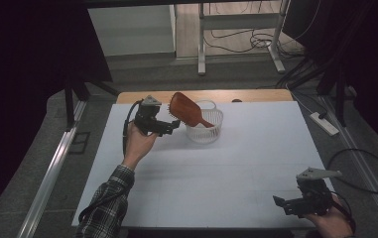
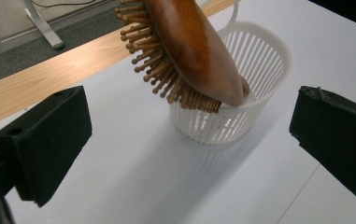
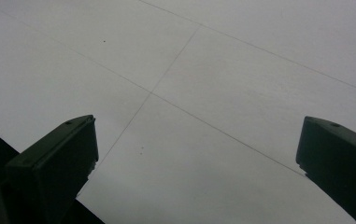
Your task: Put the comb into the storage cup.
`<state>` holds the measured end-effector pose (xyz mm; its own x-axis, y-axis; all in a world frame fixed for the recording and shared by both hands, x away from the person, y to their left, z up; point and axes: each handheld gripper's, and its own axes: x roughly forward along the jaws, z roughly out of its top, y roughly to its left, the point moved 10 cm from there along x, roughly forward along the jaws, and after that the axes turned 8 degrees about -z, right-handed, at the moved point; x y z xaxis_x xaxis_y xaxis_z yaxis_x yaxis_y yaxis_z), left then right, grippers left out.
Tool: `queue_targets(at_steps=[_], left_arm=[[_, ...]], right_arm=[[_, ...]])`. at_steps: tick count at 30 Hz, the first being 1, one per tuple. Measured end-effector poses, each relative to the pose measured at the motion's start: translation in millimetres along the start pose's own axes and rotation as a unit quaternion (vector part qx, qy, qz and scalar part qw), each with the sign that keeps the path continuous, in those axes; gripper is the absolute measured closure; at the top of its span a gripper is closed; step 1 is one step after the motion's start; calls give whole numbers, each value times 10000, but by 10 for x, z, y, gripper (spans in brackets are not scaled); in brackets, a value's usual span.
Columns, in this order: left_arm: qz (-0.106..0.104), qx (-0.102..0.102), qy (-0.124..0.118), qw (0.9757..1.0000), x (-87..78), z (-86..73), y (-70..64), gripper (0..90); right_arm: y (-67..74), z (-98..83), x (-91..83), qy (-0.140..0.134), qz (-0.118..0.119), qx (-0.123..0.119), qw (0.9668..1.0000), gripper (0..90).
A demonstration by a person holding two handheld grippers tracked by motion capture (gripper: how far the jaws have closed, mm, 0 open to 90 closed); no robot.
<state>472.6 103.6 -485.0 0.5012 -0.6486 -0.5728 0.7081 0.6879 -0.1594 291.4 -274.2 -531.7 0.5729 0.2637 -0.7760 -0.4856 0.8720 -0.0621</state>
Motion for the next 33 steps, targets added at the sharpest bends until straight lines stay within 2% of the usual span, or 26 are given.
queue_targets(at_steps=[7,11,22,33], left_arm=[[-52,-7,94,9999,27,-89,4,7],[-10,69,143,9999,19,-127,15,7],[-317,-48,-30,9995,-53,-179,-28,0],[-337,20,-54,9994,-140,-236,-110,0]], right_arm=[[-2,3,-7,-29,-1,3,10000,0],[-4,8,-17,-76,-13,-8,10000,0],[6,15,-29,-134,-63,-74,9999,0],[8,19,-36,-163,-87,-93,9998,0]])
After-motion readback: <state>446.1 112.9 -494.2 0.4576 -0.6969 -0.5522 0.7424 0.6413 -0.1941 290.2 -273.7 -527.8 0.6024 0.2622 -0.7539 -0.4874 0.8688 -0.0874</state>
